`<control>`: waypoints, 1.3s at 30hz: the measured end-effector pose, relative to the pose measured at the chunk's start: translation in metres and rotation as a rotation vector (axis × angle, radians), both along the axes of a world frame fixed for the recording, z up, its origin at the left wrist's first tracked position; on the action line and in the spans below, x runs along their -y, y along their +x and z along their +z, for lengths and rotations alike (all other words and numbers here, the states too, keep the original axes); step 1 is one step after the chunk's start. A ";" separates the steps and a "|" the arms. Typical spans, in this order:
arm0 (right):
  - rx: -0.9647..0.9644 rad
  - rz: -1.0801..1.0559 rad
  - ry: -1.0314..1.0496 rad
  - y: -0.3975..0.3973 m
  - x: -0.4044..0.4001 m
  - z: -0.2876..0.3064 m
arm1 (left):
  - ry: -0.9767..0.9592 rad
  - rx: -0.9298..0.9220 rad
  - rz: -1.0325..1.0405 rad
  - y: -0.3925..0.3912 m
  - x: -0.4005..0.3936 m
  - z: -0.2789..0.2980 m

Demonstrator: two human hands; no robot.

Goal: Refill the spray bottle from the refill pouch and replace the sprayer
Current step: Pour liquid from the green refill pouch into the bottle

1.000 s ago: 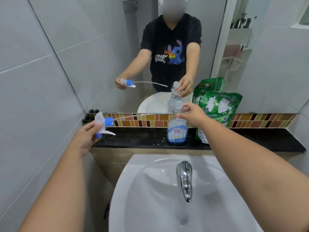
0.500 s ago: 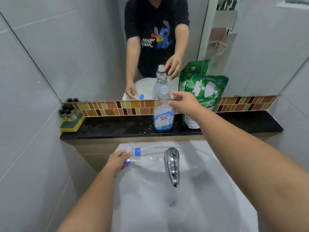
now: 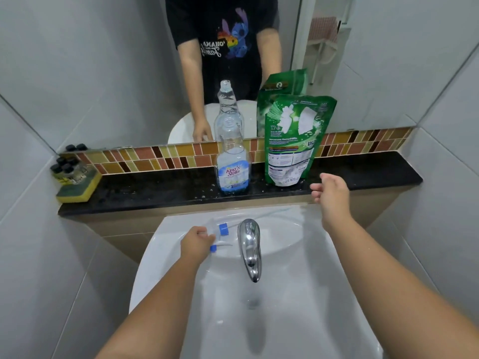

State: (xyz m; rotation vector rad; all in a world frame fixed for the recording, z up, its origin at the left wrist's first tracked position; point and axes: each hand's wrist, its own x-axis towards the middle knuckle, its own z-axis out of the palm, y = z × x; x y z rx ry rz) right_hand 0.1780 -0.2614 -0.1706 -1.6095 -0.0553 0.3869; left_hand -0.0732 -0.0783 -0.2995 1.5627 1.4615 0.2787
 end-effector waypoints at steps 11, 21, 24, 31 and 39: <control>-0.045 0.079 -0.192 0.063 -0.001 -0.016 | 0.113 -0.001 -0.002 0.000 0.012 0.040; 0.080 0.262 -0.150 0.080 -0.024 -0.024 | 0.342 0.313 0.005 0.023 0.016 0.117; 0.124 0.300 -0.129 0.088 -0.033 -0.024 | 0.366 0.351 -0.044 0.038 0.008 0.131; 0.249 0.291 -0.062 0.095 -0.050 -0.035 | 0.400 0.354 -0.135 0.075 -0.018 0.134; 0.349 0.202 0.129 0.083 -0.052 -0.034 | 0.461 0.378 -0.173 0.083 -0.029 0.120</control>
